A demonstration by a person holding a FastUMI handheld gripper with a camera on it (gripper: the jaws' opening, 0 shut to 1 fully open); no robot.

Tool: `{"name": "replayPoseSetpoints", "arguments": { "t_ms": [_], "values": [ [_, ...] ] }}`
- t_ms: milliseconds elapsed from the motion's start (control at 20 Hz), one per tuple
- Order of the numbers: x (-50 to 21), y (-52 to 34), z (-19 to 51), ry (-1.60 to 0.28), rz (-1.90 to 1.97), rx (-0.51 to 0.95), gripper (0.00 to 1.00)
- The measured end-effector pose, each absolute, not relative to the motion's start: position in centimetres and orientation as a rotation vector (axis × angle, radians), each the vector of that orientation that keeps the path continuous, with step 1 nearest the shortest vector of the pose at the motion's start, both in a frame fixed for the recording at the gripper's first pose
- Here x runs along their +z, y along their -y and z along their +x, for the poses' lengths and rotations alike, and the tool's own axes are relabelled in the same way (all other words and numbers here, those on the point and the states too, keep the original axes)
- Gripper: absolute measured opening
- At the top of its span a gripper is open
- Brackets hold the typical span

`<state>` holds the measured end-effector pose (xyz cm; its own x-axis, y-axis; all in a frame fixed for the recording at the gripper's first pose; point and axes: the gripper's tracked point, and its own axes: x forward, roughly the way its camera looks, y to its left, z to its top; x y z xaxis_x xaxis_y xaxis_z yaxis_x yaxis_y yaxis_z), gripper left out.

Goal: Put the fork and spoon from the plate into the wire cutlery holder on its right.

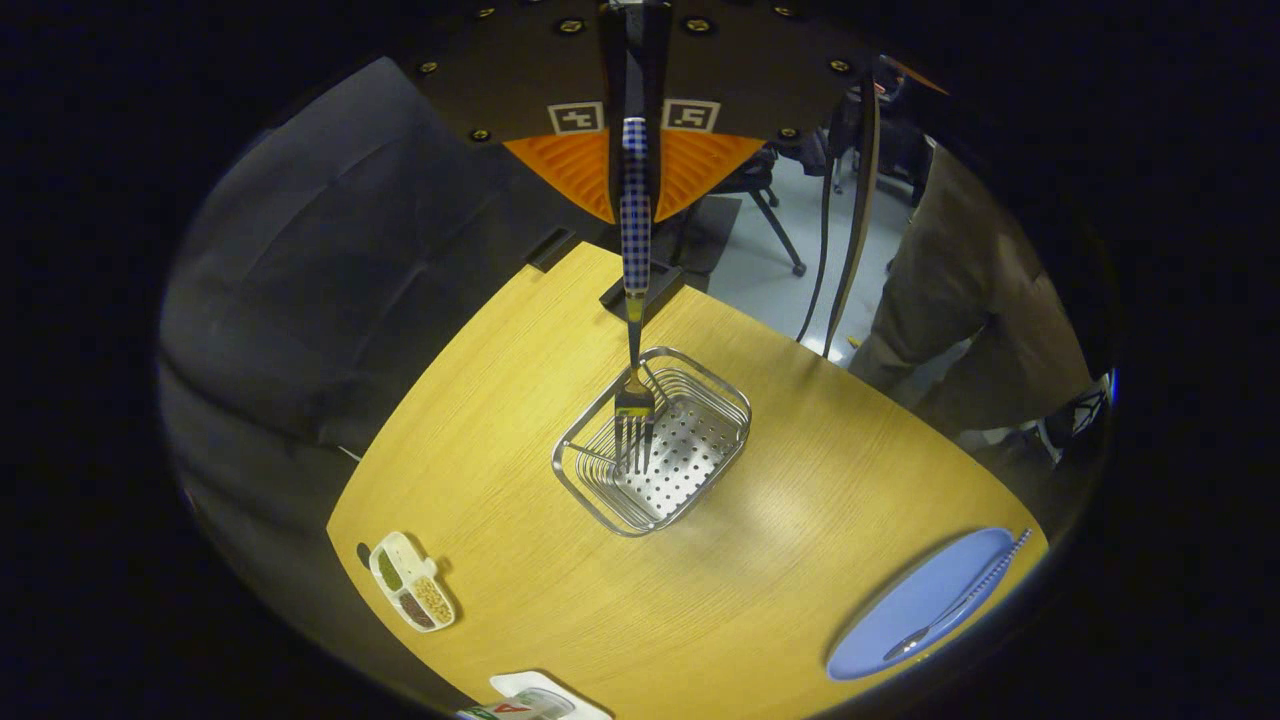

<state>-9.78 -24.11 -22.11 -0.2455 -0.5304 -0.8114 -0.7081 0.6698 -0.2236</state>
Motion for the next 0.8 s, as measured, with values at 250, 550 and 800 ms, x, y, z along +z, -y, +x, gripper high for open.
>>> {"name": "replayPoseSetpoints", "arguments": {
  "t_ms": [250,550,800],
  "values": [
    [-24.2,23.1,-8.8,-1.931,-0.981,0.292,0.07],
    [-25.7,22.9,-9.2,-1.965,-0.907,0.261,0.13],
    [-24.9,23.3,-9.2,-1.92,-0.864,0.208,0.4]
  ]
}}
